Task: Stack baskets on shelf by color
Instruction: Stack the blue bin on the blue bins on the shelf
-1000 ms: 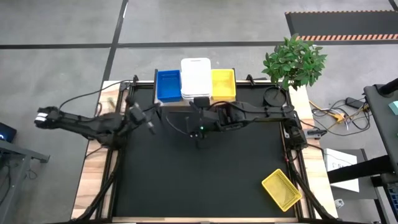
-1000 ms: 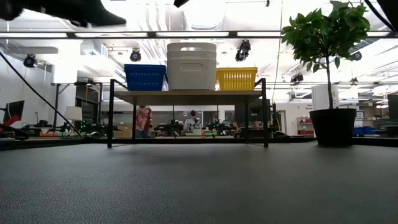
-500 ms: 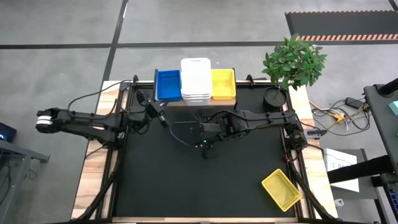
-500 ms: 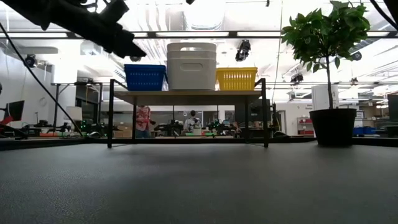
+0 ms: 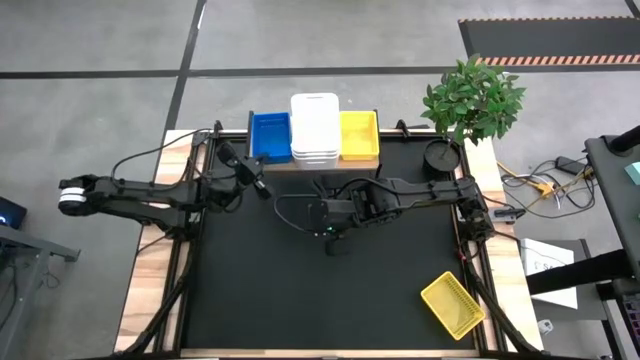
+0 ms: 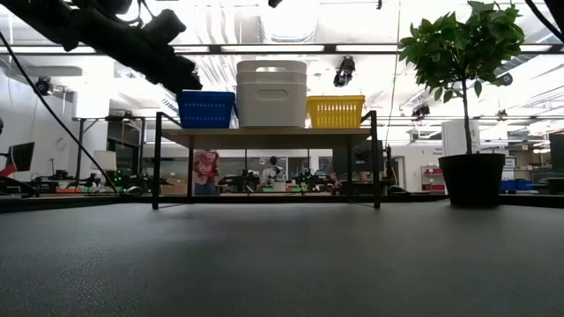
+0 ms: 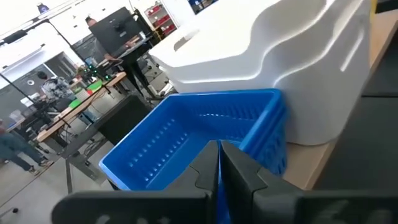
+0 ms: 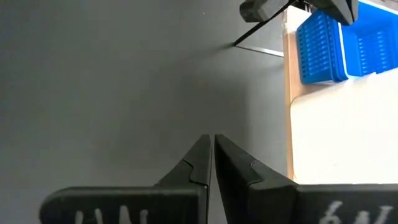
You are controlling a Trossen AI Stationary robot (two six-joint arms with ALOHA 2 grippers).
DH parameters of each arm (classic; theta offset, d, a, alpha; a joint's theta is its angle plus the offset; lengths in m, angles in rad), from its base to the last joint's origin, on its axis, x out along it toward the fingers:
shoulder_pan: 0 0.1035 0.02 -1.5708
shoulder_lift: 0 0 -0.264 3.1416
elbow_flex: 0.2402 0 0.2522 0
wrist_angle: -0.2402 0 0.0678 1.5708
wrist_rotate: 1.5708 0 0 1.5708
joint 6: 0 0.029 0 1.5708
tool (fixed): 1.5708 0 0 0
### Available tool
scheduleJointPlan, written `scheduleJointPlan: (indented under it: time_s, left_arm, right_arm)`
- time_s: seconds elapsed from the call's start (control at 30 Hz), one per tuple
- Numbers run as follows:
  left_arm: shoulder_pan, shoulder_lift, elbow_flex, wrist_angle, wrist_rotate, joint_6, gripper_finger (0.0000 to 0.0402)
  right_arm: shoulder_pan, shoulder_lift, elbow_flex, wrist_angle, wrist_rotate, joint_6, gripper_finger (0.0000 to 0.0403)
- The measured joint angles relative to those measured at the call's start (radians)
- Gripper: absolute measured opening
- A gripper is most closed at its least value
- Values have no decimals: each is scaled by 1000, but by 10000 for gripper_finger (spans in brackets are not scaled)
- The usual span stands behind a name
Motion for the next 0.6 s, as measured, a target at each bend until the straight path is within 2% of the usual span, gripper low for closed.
scheduleJointPlan:
  time_s: [0.6]
  left_arm:
    - [0,-56,4,-99,-26,-27,0]
  right_arm:
    - [1,1,0,1,0,12,13]
